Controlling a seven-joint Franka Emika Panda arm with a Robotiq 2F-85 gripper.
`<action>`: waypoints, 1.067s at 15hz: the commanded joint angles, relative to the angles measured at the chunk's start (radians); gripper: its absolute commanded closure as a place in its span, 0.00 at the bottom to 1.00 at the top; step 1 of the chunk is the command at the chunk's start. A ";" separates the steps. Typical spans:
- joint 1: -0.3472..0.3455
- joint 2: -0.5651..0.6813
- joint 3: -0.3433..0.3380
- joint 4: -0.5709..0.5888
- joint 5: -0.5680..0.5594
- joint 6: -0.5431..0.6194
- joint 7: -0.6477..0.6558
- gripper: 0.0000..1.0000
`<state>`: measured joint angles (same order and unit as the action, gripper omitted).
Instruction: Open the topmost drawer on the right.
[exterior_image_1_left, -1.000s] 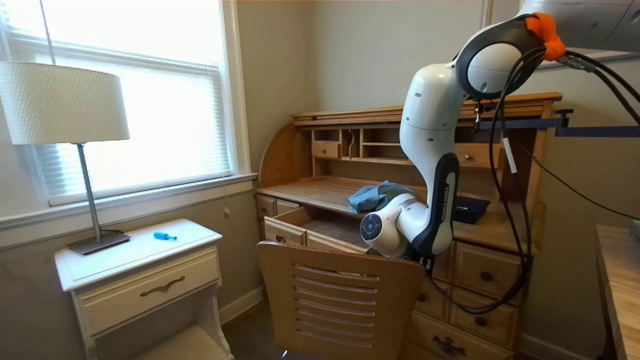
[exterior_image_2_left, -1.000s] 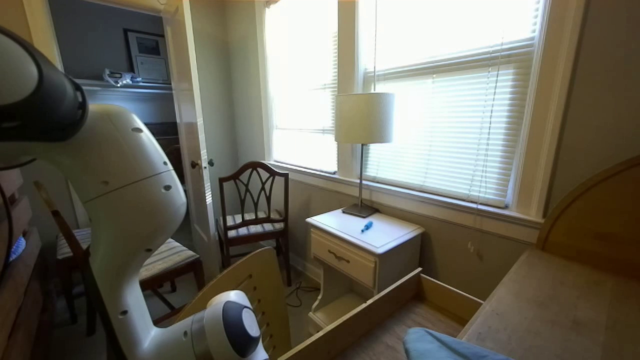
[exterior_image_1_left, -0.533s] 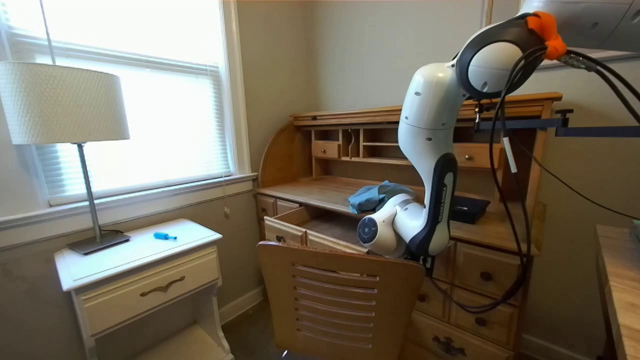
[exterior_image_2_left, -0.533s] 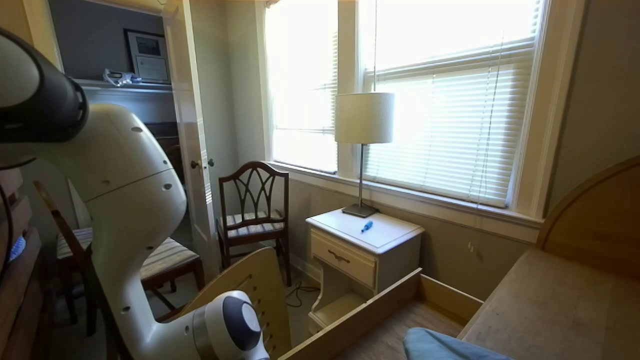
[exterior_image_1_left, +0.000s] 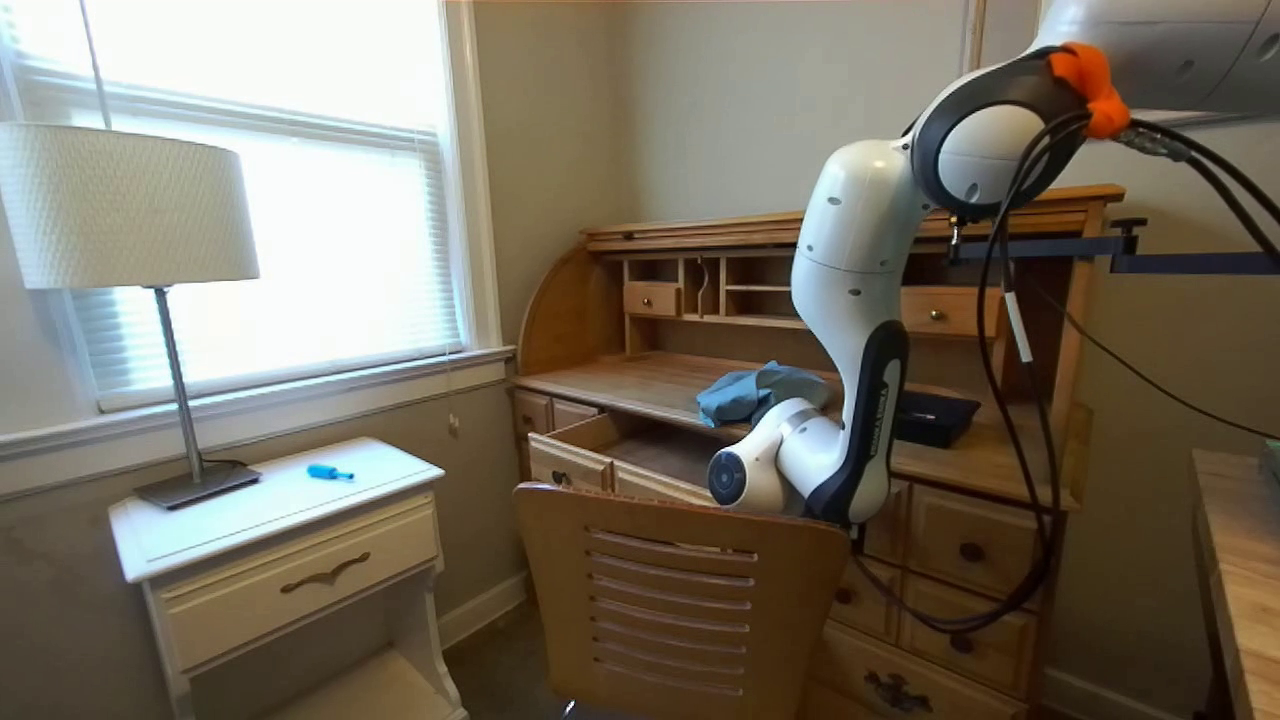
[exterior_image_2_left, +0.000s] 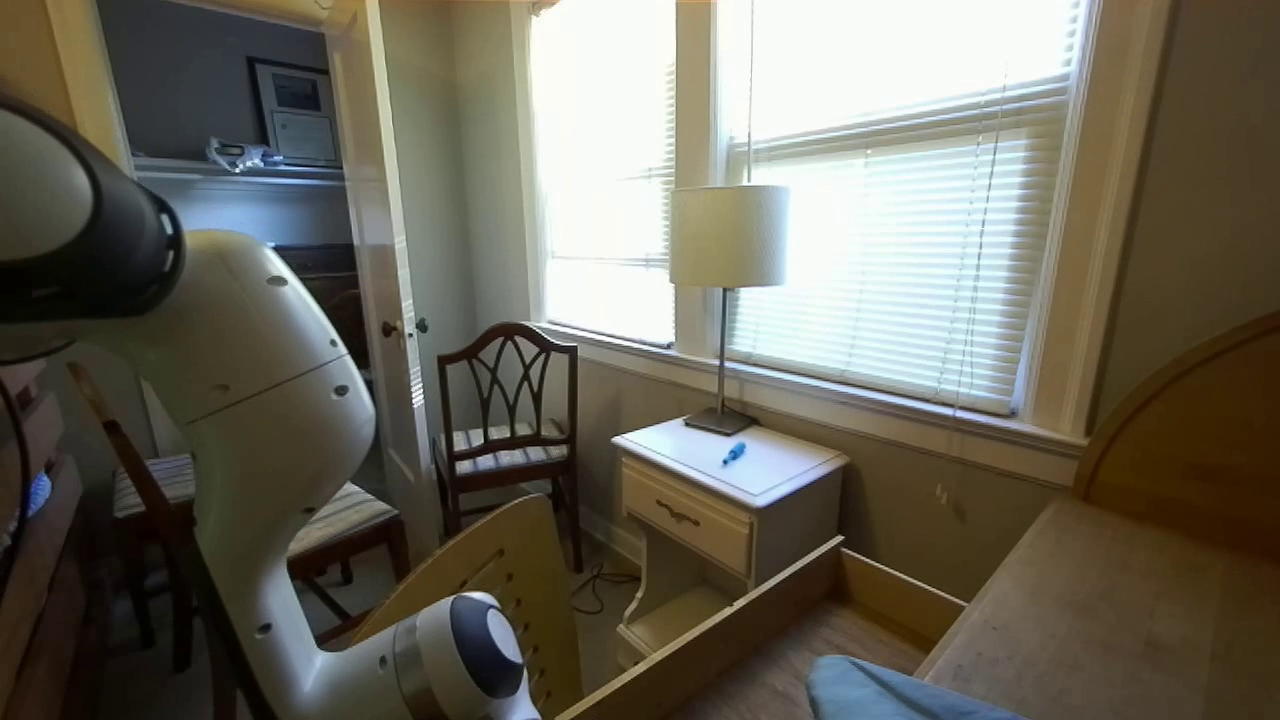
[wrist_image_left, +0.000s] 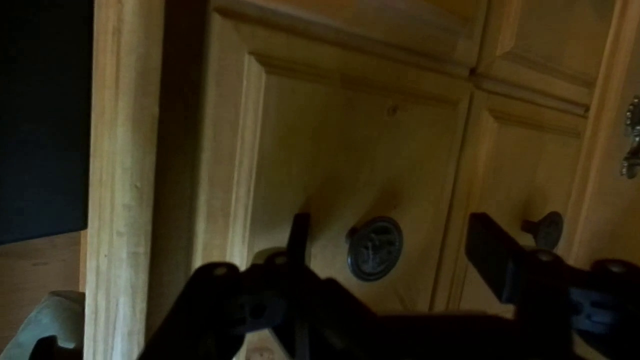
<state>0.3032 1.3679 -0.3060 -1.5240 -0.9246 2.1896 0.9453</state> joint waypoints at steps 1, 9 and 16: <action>0.004 0.089 0.008 0.117 -0.034 -0.112 -0.040 0.00; 0.005 0.120 0.022 0.171 -0.084 -0.265 -0.019 0.34; -0.023 0.118 0.079 0.173 -0.131 -0.273 -0.034 0.82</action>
<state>0.2916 1.4860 -0.2625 -1.3521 -1.0030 1.9445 0.9203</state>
